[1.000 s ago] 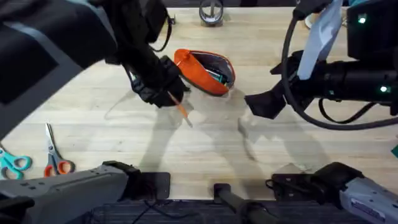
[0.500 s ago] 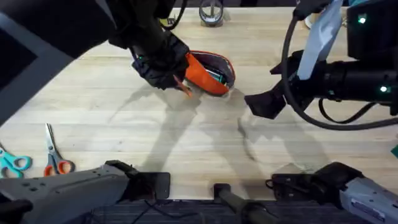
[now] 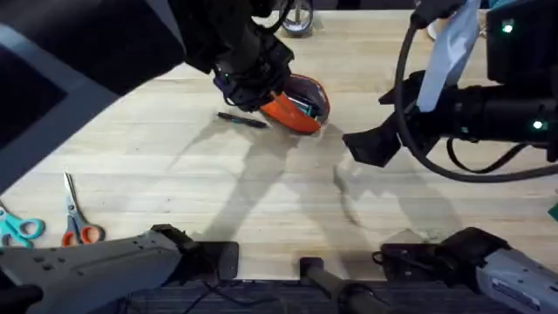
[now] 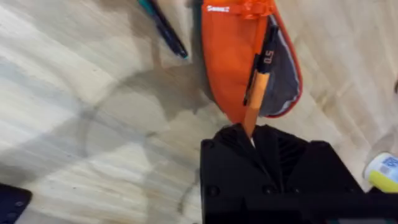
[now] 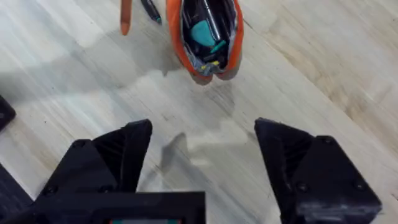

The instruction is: Unzip the bag, pick up the pens from the table one at a time and place them inside, then zip the bag closed.

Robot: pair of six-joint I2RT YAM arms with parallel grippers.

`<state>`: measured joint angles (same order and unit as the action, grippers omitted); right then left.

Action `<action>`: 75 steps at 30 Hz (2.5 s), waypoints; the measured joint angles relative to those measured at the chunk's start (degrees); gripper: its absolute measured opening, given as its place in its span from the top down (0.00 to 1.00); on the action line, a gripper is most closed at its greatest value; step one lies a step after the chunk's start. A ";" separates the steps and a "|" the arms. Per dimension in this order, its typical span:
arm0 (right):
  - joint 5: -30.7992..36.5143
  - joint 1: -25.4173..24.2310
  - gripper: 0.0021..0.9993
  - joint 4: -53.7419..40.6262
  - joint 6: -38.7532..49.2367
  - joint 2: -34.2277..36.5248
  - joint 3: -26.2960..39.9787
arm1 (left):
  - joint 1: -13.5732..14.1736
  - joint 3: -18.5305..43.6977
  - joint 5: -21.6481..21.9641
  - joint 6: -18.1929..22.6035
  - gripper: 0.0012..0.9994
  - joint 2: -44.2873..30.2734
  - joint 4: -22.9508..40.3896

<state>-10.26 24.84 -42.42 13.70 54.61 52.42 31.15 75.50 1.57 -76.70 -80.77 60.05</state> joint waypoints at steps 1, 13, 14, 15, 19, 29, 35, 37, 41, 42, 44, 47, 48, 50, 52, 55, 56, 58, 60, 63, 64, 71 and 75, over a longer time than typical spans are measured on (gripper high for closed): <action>0.00 0.00 0.00 0.00 -0.01 0.00 0.00 | 0.21 0.00 0.03 -0.23 0.96 -0.01 -0.42; 0.00 0.00 0.00 0.01 -0.01 0.00 0.00 | 4.46 10.58 -0.46 -1.78 0.96 -11.50 0.78; 0.00 0.00 0.00 -0.01 -0.01 0.00 0.00 | 4.54 11.40 -0.87 -2.02 0.96 -12.65 1.01; 0.00 0.00 0.00 -0.02 -0.01 0.00 0.00 | 4.56 12.06 -1.42 -2.35 0.96 -13.83 1.05; 0.00 0.00 0.00 -0.01 -0.01 0.00 0.00 | 4.56 12.76 -2.95 -4.17 0.96 -16.83 1.41; 0.00 0.00 0.00 0.01 -0.01 0.00 0.00 | 4.56 12.76 -3.88 -7.87 0.96 -20.04 1.22; 0.00 0.00 0.00 0.01 0.01 0.00 0.00 | 4.56 12.79 -3.58 -8.70 0.96 -21.38 1.21; 0.00 0.00 0.00 0.01 -0.01 0.00 0.00 | 4.56 12.79 -2.98 -9.07 0.96 -21.68 1.21; 0.00 0.00 0.00 0.01 -0.01 0.00 0.00 | 4.56 12.79 -1.38 -9.59 0.96 -21.70 1.21; 0.00 0.00 0.00 0.00 -0.01 0.00 0.00 | 4.54 12.79 -1.05 -9.72 0.96 -21.70 1.21; 0.00 0.00 0.00 0.01 -0.01 0.00 0.00 | 4.54 12.79 -0.20 -9.91 0.96 -21.70 1.21; 0.00 0.00 0.00 0.01 -0.01 0.00 0.00 | 4.49 12.79 0.47 -10.00 0.96 -21.70 1.19; 0.00 0.00 0.00 0.01 -0.01 0.00 0.00 | 4.49 12.79 0.79 -10.13 0.96 -21.70 1.19; 0.00 0.00 0.00 -0.02 -0.01 0.00 0.00 | 4.38 12.79 1.11 -10.19 0.96 -21.70 1.08; 0.00 0.00 0.00 0.01 -0.01 0.00 0.00 | 4.38 12.79 1.25 -10.34 0.96 -21.72 0.95; 0.00 0.00 0.00 0.01 -0.01 0.00 0.00 | 4.27 12.85 1.27 -10.35 0.96 -22.35 0.70; 0.00 0.00 0.00 0.01 -0.01 0.00 0.00 | 4.27 12.85 1.27 -10.35 0.96 -22.74 0.42; 0.00 0.00 0.00 0.01 -0.01 0.00 0.00 | 4.29 12.85 1.25 -10.37 0.96 -23.57 -0.38; 0.00 0.00 0.00 0.00 -0.01 0.00 0.00 | 4.29 12.87 1.24 -10.35 0.96 -24.20 -1.14; 0.00 0.00 0.00 0.00 -0.01 0.00 0.00 | 4.29 12.87 1.26 -10.35 0.96 -24.33 -1.35; 0.00 0.00 0.00 -0.01 -0.01 0.00 0.00 | 4.29 12.87 1.26 -10.37 0.96 -24.33 -1.35; 0.00 0.00 0.00 0.00 0.01 0.00 0.00 | 4.29 12.90 1.72 -10.89 0.96 -24.34 -1.36; 0.00 0.00 0.00 0.01 -0.01 0.00 0.00 | 4.29 12.90 2.20 -11.52 0.96 -24.33 -1.52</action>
<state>-10.26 24.84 -42.41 13.69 54.61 52.42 35.44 88.40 3.76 -88.22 -105.10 58.53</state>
